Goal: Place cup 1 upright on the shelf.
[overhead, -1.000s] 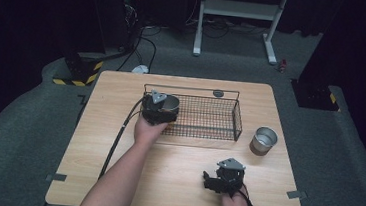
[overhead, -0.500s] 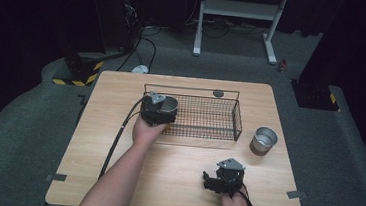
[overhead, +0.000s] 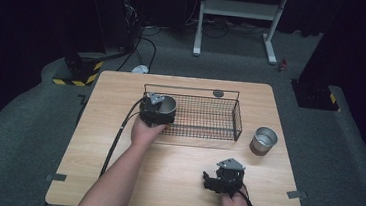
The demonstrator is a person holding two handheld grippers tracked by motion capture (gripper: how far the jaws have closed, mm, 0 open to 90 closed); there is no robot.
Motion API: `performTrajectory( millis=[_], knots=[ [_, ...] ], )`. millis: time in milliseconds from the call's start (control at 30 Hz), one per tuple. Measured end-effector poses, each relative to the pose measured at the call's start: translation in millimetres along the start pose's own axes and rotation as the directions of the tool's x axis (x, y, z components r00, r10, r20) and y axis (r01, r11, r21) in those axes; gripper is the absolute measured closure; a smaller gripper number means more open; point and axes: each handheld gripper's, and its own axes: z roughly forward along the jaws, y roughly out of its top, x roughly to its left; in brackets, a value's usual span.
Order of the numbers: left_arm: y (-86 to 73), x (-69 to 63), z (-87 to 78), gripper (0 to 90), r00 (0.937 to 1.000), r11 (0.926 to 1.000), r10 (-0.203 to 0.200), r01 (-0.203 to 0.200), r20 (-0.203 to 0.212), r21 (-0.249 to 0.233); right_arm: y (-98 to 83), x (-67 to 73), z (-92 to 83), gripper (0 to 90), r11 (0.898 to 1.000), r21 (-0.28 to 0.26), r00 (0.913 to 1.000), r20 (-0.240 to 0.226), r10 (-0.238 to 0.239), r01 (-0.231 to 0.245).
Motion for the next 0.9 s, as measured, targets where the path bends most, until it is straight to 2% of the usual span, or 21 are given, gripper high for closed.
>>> performTrajectory(
  millis=[100, 267, 700, 900],
  knots=[
    [1.3, 2.5, 0.3, 4.8, 0.9999, 0.9996, -0.010, 0.010, -0.006, 0.025, 0.0, 0.0, 0.0, 8.8, 1.000, 0.000, 1.0000, 0.000, 0.000, 0.000],
    [1.1, 5.1, -0.8, 0.6, 0.9998, 0.9991, -0.017, 0.017, 0.010, 0.040, 0.0, 0.0, 0.0, 8.8, 1.000, 0.000, 1.0000, 0.000, 0.000, 0.000],
    [2.7, 0.6, -11.4, 0.0, 0.9998, 0.9998, 0.000, 0.000, 0.020, 0.018, 0.0, 0.1, 0.0, 8.8, 1.000, 0.000, 1.0000, 0.000, 0.001, -0.001],
    [2.7, 4.1, -18.3, 0.0, 0.9998, 0.9999, -0.005, 0.005, 0.017, 0.016, 0.0, 0.0, 0.0, 8.8, 1.000, 0.000, 1.0000, 0.000, 0.000, 0.000]
  ],
)
